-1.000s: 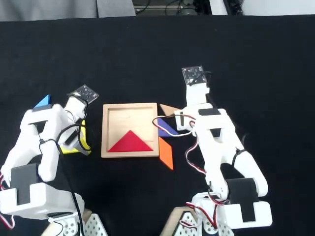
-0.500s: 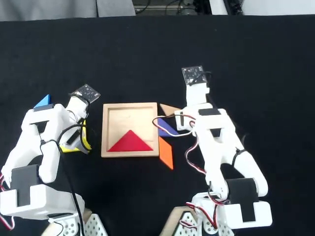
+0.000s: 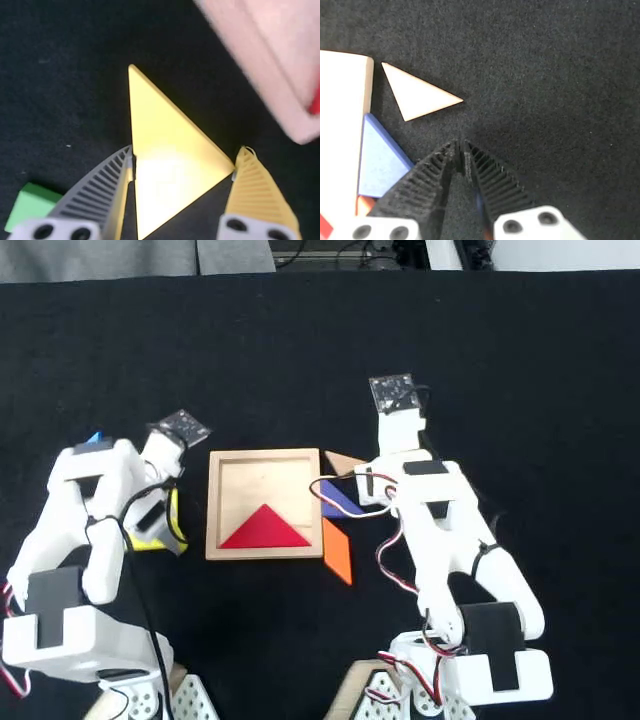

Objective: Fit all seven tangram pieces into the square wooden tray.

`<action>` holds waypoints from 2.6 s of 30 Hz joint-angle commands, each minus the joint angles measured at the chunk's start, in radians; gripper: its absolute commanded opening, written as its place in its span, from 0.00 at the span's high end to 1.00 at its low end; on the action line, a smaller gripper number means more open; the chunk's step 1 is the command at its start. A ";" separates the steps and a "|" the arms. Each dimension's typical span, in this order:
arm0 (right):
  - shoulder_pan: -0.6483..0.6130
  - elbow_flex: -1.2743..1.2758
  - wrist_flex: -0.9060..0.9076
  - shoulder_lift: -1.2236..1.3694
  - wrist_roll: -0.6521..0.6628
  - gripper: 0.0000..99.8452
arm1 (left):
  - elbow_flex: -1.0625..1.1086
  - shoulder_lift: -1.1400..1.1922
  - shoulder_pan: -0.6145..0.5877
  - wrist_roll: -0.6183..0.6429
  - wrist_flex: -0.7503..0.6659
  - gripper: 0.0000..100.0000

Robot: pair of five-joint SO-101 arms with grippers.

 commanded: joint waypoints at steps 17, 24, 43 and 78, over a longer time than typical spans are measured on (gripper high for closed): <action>0.011 -0.004 -0.018 -0.051 0.011 0.99 | -0.114 -0.480 0.151 0.474 0.239 0.91; 0.055 -0.008 -0.018 -0.056 0.005 0.99 | -0.082 -0.482 0.308 0.861 0.219 0.91; 0.054 -0.010 -0.018 -0.050 0.011 0.99 | -0.156 -0.046 0.414 1.108 -0.031 0.91; 0.052 -0.002 -0.043 -0.048 0.011 0.99 | -0.240 0.084 0.354 1.226 -0.031 0.81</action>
